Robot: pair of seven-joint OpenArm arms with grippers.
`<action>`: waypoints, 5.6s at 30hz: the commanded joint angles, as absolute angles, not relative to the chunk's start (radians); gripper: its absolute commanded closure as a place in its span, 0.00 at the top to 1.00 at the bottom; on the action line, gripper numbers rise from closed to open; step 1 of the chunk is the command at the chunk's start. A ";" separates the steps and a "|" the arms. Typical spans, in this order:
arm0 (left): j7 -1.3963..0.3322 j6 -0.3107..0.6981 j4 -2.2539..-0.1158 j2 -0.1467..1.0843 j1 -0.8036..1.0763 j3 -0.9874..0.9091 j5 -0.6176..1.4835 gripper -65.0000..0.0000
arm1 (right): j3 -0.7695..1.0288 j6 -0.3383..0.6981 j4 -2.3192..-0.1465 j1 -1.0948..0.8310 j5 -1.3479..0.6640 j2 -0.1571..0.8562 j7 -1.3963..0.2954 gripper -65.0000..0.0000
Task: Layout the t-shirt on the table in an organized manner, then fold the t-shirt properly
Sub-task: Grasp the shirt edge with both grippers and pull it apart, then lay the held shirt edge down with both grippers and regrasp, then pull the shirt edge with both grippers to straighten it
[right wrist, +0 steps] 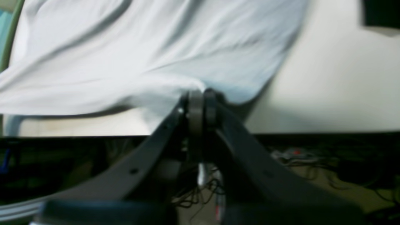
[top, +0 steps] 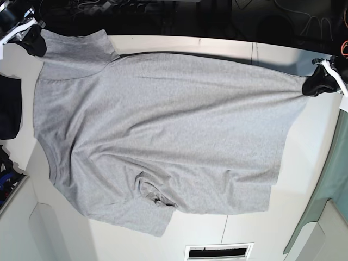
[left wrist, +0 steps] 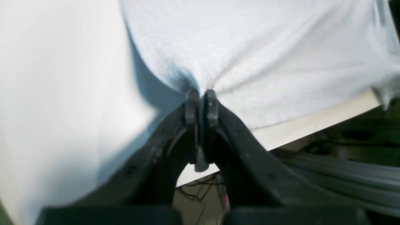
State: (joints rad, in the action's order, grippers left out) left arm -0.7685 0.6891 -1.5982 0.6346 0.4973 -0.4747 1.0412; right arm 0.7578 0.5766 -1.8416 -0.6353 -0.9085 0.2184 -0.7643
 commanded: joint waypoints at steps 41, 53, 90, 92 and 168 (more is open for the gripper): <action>-0.527 0.698 -1.209 0.530 0.084 -0.276 0.683 0.43 | 0.571 0.565 -1.425 -0.156 -0.616 0.269 -0.603 0.53; -0.670 0.698 -1.230 0.528 0.122 -0.410 0.936 0.57 | 0.823 0.562 -1.437 -0.278 -0.750 0.245 -0.650 0.53; -0.520 0.671 -1.063 0.435 0.020 -0.258 0.494 0.00 | 0.626 0.570 -1.213 -0.075 -0.741 0.171 -0.593 0.59; -0.521 0.698 -1.082 0.435 0.047 -0.258 0.559 0.00 | 0.627 0.570 -1.237 -0.075 -0.741 0.171 -0.613 0.34; -0.337 0.486 -0.592 0.488 -0.440 -0.154 0.447 0.52 | 0.326 0.510 -0.528 0.507 -0.274 0.398 -0.211 0.51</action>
State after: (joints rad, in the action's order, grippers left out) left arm -0.3496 0.4862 -0.5827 0.4721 -0.4156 -0.1516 0.4431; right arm 0.3275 0.4786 -0.5194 0.4854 -0.2684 0.3969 -0.1944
